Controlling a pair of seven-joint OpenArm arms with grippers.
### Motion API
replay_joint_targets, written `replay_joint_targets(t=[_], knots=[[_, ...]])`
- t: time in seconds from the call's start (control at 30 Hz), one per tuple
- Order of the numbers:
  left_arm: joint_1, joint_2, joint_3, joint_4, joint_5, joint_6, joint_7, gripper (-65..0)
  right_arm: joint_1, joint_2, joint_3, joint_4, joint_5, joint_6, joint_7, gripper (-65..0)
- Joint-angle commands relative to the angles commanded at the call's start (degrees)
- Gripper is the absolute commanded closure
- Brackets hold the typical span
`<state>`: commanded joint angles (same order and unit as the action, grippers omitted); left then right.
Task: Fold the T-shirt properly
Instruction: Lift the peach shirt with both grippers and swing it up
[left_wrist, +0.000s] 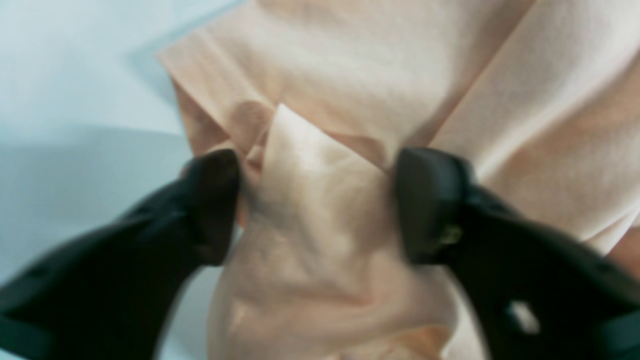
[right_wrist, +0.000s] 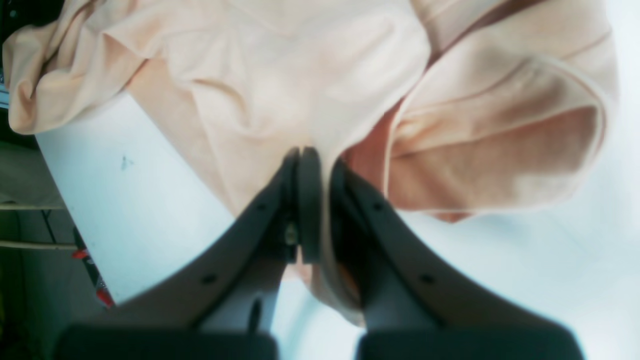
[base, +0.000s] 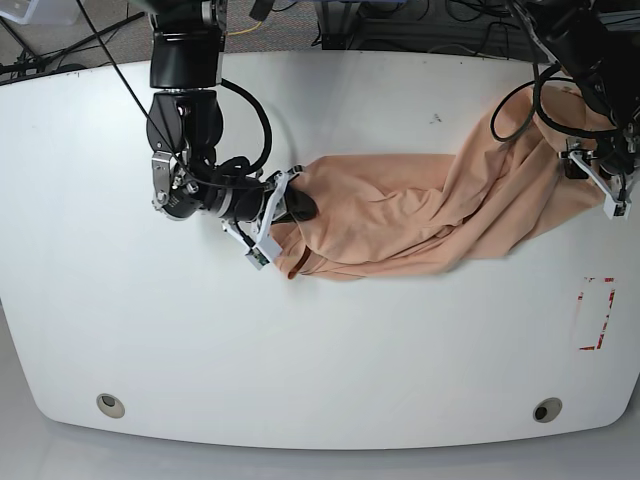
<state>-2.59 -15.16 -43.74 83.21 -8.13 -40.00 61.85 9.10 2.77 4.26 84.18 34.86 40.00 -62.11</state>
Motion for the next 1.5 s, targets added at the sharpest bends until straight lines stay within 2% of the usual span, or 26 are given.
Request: replay_joint_targets(t=[0.07, 0.1, 0.2, 0.3, 0.43, 0.7, 0.83, 1.1, 1.27, 1.43, 1.5], knots=[[0.09, -0.62, 0.09, 0.0, 0.0, 0.0, 0.0, -3.6, 0.09, 0.09, 0.0, 0.0, 0.0, 0.0, 0.0, 0.0], [0.09, -0.62, 0.18, 0.0, 0.0, 0.0, 0.0, 0.0, 0.09, 0.09, 0.0, 0.0, 0.0, 0.0, 0.0, 0.0], [-0.18, -0.62, 1.41, 0.35, 0.0, 0.0, 0.0, -1.4, 0.88, 1.32, 0.09, 0.0, 0.26, 0.0, 0.0, 0.0], [-0.35, -0.62, 2.29, 1.41, -0.09, 0.0, 0.09, 0.0, 1.23, 2.11, 0.79, 0.09, 0.35, 0.0, 0.09, 0.0], [-0.62, -0.62, 2.55, 7.21, -0.26, 0.0, 0.35, 0.0, 2.73, 2.64, 5.98, 0.26, 0.35, 0.0, -0.26, 0.0], [-4.04, -0.35, 5.45, 17.49, -0.44, 0.0, 4.75, 0.0, 6.42, 7.91, 10.2, 0.35, 0.35, 0.0, -0.35, 0.0], [-6.95, -0.18, 7.56, 21.54, -0.44, 0.0, 5.27, -0.1, 9.67, 10.11, 11.25, 0.09, 0.0, 0.0, -0.35, 0.0], [-16.44, 2.99, 9.41, 25.76, -0.09, 0.0, 5.27, -0.1, 18.55, 14.77, 10.9, 0.0, 0.0, 0.0, -0.35, 0.0], [-24.35, 3.08, 10.37, 25.85, -0.09, 0.0, 5.45, -0.1, 26.2, 16.62, 10.73, -0.26, -0.09, 0.0, -0.35, 0.0], [-31.91, 2.81, 10.37, 26.11, 0.0, 0.0, 6.77, 0.0, 35.87, 19.78, 5.19, -4.57, -0.09, 0.0, -0.35, 0.0], [-34.11, 1.49, 10.37, 26.29, -0.09, 1.1, 6.77, 0.0, 39.03, 20.48, 4.31, -6.07, -0.09, 0.0, -0.35, 0.0]])
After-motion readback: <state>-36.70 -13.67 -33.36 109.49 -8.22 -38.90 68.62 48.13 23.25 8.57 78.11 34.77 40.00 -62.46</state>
